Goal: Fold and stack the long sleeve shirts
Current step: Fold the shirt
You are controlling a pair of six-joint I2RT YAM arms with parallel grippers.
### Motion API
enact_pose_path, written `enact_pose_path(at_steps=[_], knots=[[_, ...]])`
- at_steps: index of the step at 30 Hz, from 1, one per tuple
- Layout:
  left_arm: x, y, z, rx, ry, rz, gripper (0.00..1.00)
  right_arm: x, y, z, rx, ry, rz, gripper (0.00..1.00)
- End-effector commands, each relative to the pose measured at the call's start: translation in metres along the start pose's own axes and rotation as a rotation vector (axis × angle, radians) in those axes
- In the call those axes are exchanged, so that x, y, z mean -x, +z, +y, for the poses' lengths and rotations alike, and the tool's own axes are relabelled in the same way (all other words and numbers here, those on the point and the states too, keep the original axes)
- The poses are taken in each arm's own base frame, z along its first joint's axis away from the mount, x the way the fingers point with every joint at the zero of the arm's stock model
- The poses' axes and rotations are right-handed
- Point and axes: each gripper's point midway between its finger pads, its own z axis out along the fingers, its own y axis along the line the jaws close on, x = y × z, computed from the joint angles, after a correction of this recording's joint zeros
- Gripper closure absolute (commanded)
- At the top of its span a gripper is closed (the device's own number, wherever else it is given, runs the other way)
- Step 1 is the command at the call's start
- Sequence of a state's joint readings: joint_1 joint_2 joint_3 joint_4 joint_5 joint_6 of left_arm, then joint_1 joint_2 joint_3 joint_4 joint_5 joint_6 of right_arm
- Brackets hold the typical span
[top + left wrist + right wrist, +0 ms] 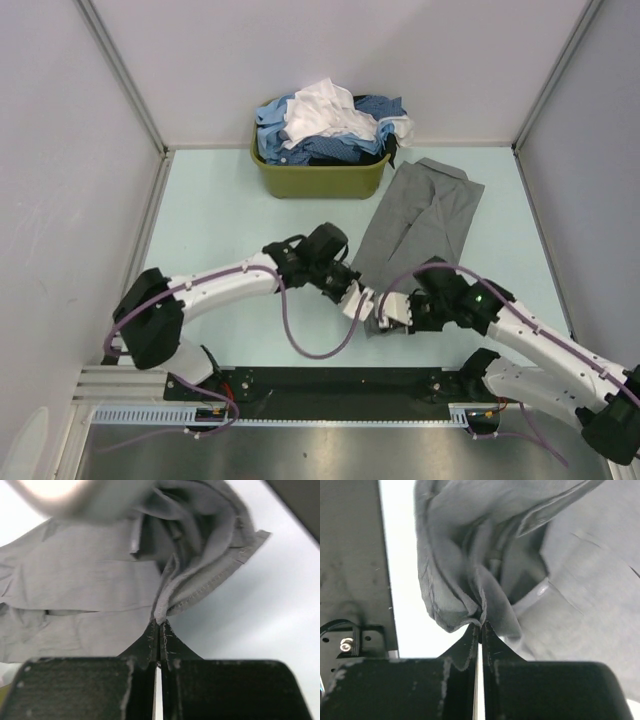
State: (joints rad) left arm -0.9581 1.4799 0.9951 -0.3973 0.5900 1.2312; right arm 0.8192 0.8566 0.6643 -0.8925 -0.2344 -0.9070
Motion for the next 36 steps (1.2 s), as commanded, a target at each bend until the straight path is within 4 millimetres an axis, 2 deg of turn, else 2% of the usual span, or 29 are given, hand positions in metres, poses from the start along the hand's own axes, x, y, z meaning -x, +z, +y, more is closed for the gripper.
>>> enact_pose_path(at_steps=[1,2,3,5,6,8,9,11,12,18,20,21,22,29,31,34,36], knots=[[-0.001,-0.003,0.035,-0.010,-0.041,-0.044,1.00,0.006,-0.020,-0.041,-0.082,0.096,-0.061,1.00],[-0.005,-0.003,0.040,-0.010,-0.048,-0.042,1.00,0.002,-0.018,-0.049,-0.079,0.101,-0.055,1.00],[-0.010,-0.005,0.055,0.009,-0.053,-0.042,1.00,-0.007,-0.021,-0.060,-0.099,0.162,-0.061,1.00],[-0.017,-0.004,0.069,0.022,-0.059,-0.035,1.00,-0.012,-0.022,-0.076,-0.106,0.185,-0.075,1.00],[-0.023,-0.003,0.085,0.040,-0.065,-0.031,1.00,-0.022,-0.026,-0.086,-0.132,0.225,-0.066,1.00],[-0.030,0.000,0.101,0.053,-0.071,-0.027,1.00,-0.028,-0.027,-0.098,-0.140,0.237,-0.073,1.00],[-0.034,0.002,0.118,0.073,-0.070,-0.025,1.00,-0.036,-0.030,-0.105,-0.159,0.266,-0.069,1.00],[-0.040,0.004,0.138,0.098,-0.071,-0.018,1.00,-0.042,-0.034,-0.120,-0.183,0.273,-0.072,1.00],[-0.044,0.008,0.154,0.115,-0.063,-0.016,1.00,-0.049,-0.030,-0.126,-0.176,0.293,-0.067,1.00],[-0.079,0.024,0.212,0.201,-0.043,0.036,1.00,-0.091,-0.039,-0.180,-0.230,0.420,-0.073,1.00],[-0.092,0.029,0.232,0.242,-0.037,0.049,1.00,-0.102,-0.040,-0.190,-0.235,0.441,-0.071,1.00],[-0.096,0.031,0.241,0.267,-0.031,0.054,1.00,-0.119,-0.041,-0.196,-0.243,0.486,-0.064,1.00],[-0.103,0.037,0.248,0.277,-0.027,0.062,1.00,-0.123,-0.040,-0.198,-0.241,0.492,-0.059,1.00],[-0.134,0.061,0.251,0.279,-0.023,0.081,0.99,-0.160,-0.021,-0.213,-0.215,0.601,-0.038,1.00],[-0.140,0.065,0.249,0.280,-0.039,0.082,0.96,-0.172,-0.017,-0.214,-0.198,0.639,-0.026,1.00],[-0.147,0.069,0.247,0.287,-0.044,0.087,0.88,-0.178,-0.011,-0.211,-0.164,0.672,-0.016,1.00],[-0.150,0.069,0.253,0.321,-0.055,0.095,0.82,-0.181,-0.008,-0.211,-0.160,0.688,-0.013,1.00]])
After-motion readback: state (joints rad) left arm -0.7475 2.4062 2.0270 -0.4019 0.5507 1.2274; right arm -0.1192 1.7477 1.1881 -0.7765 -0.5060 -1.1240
